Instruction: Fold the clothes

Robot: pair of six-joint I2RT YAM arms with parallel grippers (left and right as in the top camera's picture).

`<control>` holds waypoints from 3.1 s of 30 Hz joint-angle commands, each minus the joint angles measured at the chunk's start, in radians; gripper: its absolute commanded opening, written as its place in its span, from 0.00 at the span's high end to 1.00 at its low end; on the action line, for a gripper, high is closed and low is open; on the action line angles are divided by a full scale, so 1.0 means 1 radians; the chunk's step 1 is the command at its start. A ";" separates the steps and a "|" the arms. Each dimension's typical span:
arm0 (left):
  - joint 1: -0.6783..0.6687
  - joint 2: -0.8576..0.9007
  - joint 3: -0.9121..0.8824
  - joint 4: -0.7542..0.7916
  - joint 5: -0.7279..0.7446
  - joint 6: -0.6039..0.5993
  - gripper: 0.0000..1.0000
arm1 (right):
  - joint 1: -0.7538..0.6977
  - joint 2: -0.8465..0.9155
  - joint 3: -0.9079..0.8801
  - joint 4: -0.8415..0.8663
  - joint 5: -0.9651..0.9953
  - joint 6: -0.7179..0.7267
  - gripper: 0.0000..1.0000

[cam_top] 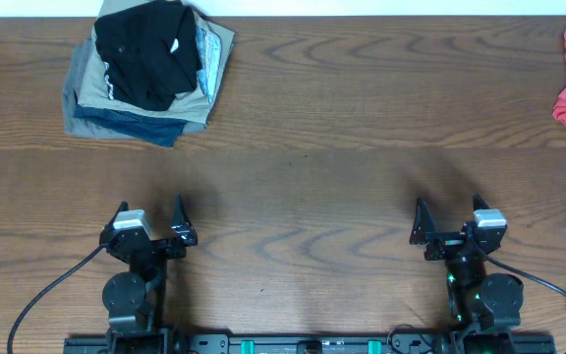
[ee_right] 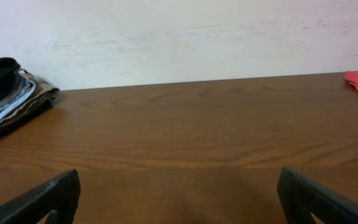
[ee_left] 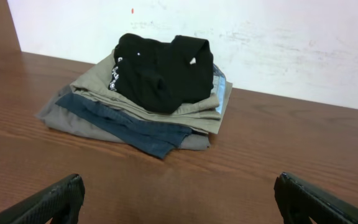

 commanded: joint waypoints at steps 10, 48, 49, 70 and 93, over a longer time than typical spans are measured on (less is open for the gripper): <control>-0.005 0.005 -0.016 -0.036 0.002 0.016 0.02 | 0.004 0.000 -0.003 -0.004 0.010 -0.007 0.01; -0.005 0.005 -0.016 -0.036 0.002 0.016 0.02 | 0.004 0.000 -0.003 0.082 -0.178 0.267 0.01; -0.005 0.005 -0.016 -0.036 0.002 0.016 0.02 | 0.004 0.000 -0.003 0.087 -0.261 0.373 0.01; -0.005 0.005 -0.016 -0.036 0.002 0.016 0.02 | -0.044 0.256 0.298 0.343 -0.125 0.417 0.01; -0.005 0.005 -0.016 -0.036 0.002 0.016 0.02 | -0.312 1.769 1.705 -0.507 0.393 -0.160 0.01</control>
